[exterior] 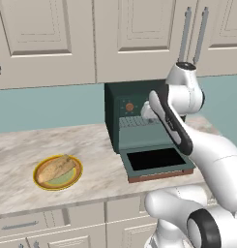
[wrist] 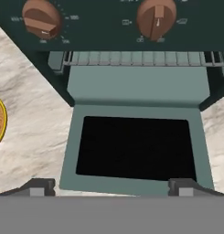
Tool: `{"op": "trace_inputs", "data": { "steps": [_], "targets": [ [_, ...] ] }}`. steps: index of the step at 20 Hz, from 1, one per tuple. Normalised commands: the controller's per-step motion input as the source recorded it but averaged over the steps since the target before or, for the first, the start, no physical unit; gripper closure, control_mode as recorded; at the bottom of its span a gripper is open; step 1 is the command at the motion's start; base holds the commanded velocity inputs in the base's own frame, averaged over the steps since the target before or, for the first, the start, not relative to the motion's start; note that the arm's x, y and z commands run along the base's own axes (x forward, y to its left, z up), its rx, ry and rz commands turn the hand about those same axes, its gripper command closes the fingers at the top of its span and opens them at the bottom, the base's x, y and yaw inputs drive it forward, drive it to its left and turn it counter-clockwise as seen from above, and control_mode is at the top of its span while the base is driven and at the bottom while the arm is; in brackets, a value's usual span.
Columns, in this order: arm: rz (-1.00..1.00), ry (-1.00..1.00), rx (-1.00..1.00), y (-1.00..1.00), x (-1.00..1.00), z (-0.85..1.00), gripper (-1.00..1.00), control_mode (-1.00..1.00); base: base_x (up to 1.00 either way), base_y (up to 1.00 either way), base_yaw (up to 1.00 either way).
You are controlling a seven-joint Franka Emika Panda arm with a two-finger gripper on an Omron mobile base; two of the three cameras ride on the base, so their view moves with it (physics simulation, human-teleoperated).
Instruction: Pull the toaster oven rack outwards. Pick up the baguette from the plate and place it on the toaster oven rack. Close the toaster oven door fully and set the temperature to the lowest setting.
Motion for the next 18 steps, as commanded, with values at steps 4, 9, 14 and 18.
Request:
{"op": "trace_inputs", "data": {
  "steps": [4,9,14,18],
  "targets": [
    [0.00,-0.30,0.10,0.00,0.18,-0.28,-1.00,-1.00,0.00,0.00,0.00],
    [0.02,-0.38,0.13,0.00,0.17,-0.27,-1.00,-1.00,0.00,0.00,0.00],
    [-0.01,-0.23,0.08,-0.02,0.27,-0.08,-1.00,-1.00,0.00,0.00,0.00],
    [-0.01,-0.16,0.02,0.00,0.16,-0.05,-1.00,-1.00,0.00,0.00,0.00]
  ]
}}
